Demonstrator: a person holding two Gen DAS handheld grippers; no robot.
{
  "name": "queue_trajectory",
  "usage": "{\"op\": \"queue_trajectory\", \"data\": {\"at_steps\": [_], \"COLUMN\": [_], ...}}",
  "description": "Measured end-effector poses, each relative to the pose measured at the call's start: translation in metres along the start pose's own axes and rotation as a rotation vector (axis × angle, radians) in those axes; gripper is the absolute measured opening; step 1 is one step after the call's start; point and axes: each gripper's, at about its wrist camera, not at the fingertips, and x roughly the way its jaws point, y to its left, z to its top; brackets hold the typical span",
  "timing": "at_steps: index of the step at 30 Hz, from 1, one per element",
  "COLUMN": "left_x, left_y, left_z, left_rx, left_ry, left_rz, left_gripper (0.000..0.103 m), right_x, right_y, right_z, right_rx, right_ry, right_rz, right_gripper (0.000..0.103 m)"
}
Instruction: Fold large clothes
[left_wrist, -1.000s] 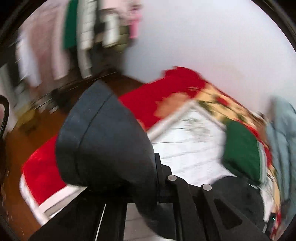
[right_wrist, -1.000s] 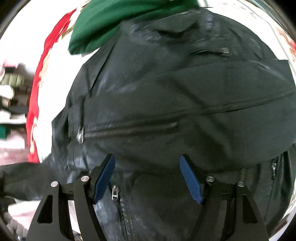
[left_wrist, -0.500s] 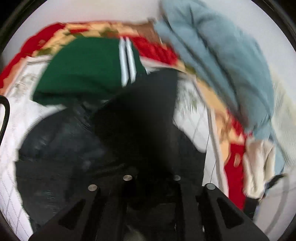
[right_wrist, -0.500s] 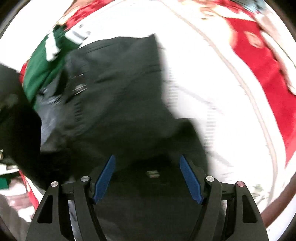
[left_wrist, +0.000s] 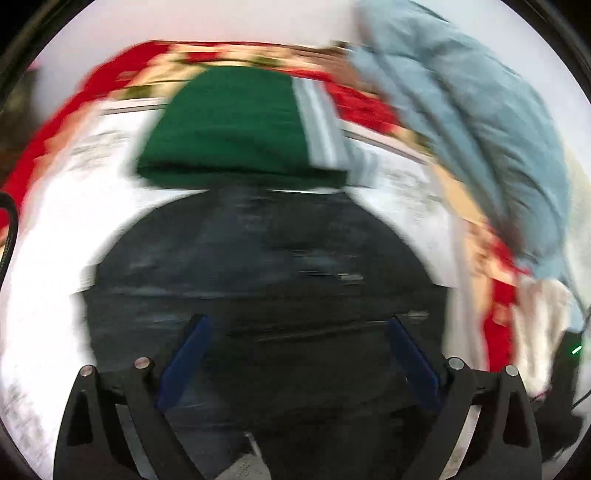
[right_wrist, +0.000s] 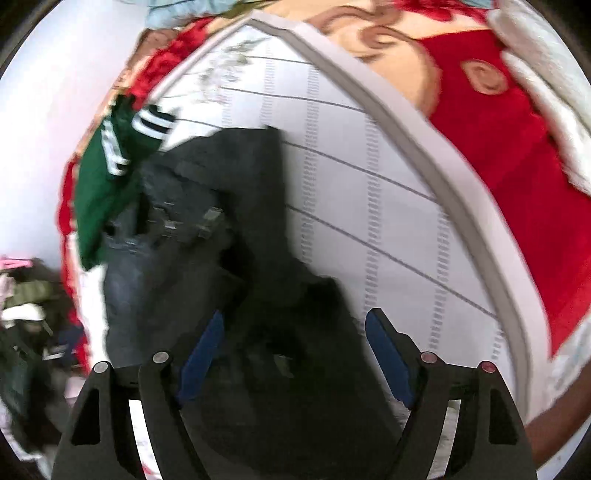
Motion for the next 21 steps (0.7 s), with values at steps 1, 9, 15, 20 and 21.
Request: {"op": "queue_trajectory", "data": {"at_steps": [1,9,15,20,21], "left_x": [-0.004,0.034,0.046,0.020,0.015], "left_y": [0.019,0.109,0.091,0.104,0.111], "left_z": [-0.003,-0.034,-0.037,-0.048,-0.052], "left_rx": [-0.022,-0.105,-0.089,-0.133,-0.153], "left_ry": [-0.001,0.099,0.074,0.071,0.081], "left_rz": [0.067,0.396,0.433,0.401,0.396], "left_gripper": [0.097,0.097,0.097,0.097,0.097], "right_x": [0.004,0.072,0.098,0.049,0.053], "right_y": [0.008,0.082,0.117,0.087,0.074], "right_z": [0.002,0.036,0.021,0.033,0.037], "right_rx": [-0.008,-0.265,-0.594,-0.442,-0.397], "right_ry": [0.009,0.089,0.114,-0.057,-0.027], "right_rz": [0.025,-0.070,-0.342,-0.389,-0.390], "right_gripper": [0.081,0.078,0.018,0.015,0.016]}}
